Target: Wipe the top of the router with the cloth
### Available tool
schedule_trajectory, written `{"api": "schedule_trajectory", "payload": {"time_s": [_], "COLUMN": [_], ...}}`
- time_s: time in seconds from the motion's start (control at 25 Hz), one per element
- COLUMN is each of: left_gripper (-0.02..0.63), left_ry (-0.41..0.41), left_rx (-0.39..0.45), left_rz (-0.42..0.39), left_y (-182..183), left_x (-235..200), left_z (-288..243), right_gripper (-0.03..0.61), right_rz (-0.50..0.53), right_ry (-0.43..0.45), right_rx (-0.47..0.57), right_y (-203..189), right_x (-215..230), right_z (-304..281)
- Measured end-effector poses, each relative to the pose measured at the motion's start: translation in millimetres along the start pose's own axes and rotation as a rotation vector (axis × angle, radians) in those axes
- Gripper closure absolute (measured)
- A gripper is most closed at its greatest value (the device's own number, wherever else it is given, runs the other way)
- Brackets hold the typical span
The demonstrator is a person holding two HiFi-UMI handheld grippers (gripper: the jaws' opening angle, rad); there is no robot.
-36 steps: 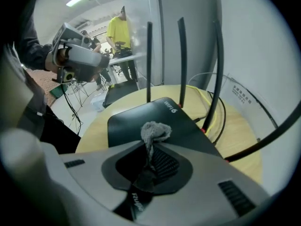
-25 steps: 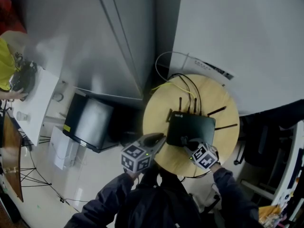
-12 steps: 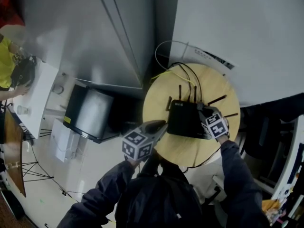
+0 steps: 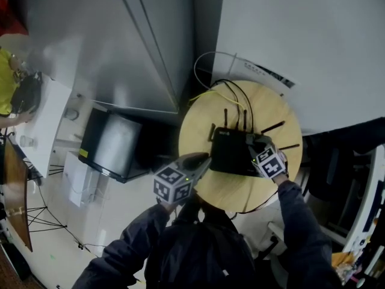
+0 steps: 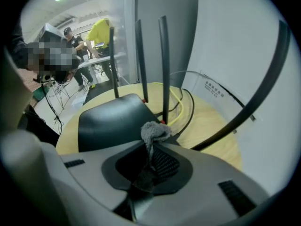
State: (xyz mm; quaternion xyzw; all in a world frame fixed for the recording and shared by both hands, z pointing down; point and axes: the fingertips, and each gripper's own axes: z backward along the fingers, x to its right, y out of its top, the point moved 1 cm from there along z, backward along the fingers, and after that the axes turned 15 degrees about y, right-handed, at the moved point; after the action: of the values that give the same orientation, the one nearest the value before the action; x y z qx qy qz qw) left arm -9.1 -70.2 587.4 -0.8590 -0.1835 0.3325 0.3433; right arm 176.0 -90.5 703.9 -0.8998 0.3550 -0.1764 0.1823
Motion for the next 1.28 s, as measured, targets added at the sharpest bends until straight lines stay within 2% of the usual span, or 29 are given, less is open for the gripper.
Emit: {"api": "schedule_trajectory", "payload": {"time_s": [0.4, 0.64, 0.72, 0.84, 1.0, 1.28], "left_gripper": [0.583, 0.583, 0.583, 0.583, 0.583, 0.583], "left_ry": [-0.014, -0.016, -0.014, -0.010, 0.000, 0.006], "left_rx": [-0.002, -0.007, -0.007, -0.006, -0.002, 0.003], "left_rz": [-0.008, -0.014, -0.015, -0.016, -0.014, -0.009], "left_y": [2, 0, 0, 0, 1, 0], "left_x": [1, 3, 4, 3, 2, 4], "left_z": [-5, -5, -4, -1, 2, 5], "right_gripper": [0.512, 0.512, 0.512, 0.512, 0.512, 0.512], "right_rz": [0.080, 0.094, 0.065, -0.001, -0.048, -0.021], "right_ry": [0.092, 0.170, 0.145, 0.024, -0.102, -0.135], "right_rx": [-0.029, -0.053, -0.017, 0.047, 0.050, -0.004], "right_y": [-35, -47, -43, -34, -27, -29], "right_x": [-78, -95, -81, -38, 8, 17], "right_z": [2, 5, 10, 21, 29, 18]}}
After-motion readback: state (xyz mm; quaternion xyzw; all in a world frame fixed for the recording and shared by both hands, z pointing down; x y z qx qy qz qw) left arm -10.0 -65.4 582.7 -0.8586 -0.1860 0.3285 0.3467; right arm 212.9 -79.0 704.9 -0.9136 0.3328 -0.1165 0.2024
